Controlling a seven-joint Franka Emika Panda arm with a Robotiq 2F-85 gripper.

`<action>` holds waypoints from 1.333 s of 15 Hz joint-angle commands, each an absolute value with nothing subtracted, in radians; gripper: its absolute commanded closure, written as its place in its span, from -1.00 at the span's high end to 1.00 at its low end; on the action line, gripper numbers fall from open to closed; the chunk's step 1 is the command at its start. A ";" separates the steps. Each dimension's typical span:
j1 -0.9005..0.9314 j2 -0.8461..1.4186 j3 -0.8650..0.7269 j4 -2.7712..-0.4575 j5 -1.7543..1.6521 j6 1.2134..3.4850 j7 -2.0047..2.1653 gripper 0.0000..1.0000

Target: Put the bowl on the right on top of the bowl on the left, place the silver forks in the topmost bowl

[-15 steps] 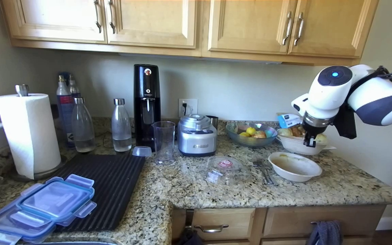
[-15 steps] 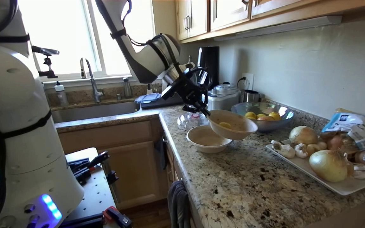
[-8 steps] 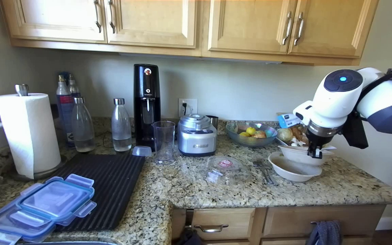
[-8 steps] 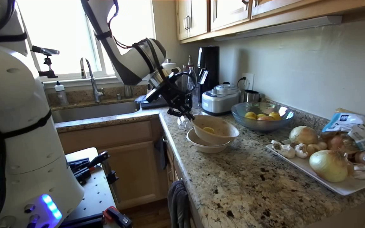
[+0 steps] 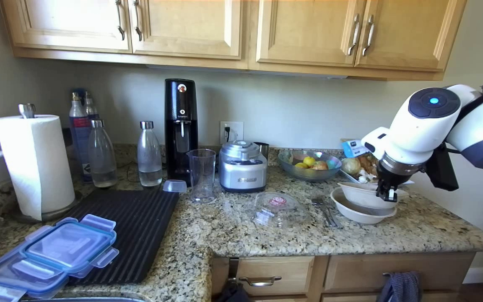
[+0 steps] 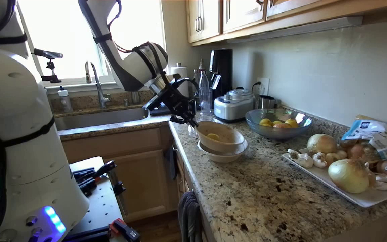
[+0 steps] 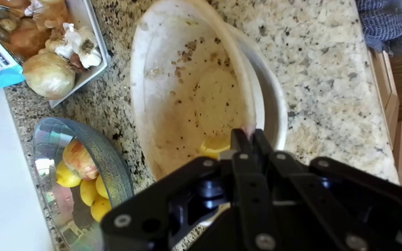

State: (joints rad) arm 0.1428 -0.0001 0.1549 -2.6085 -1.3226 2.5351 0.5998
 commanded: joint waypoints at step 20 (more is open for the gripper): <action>0.098 0.037 0.082 -2.586 -1.485 2.710 0.707 0.25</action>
State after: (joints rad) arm 0.1130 0.0253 0.0970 -2.5951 -1.4293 2.6780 0.6588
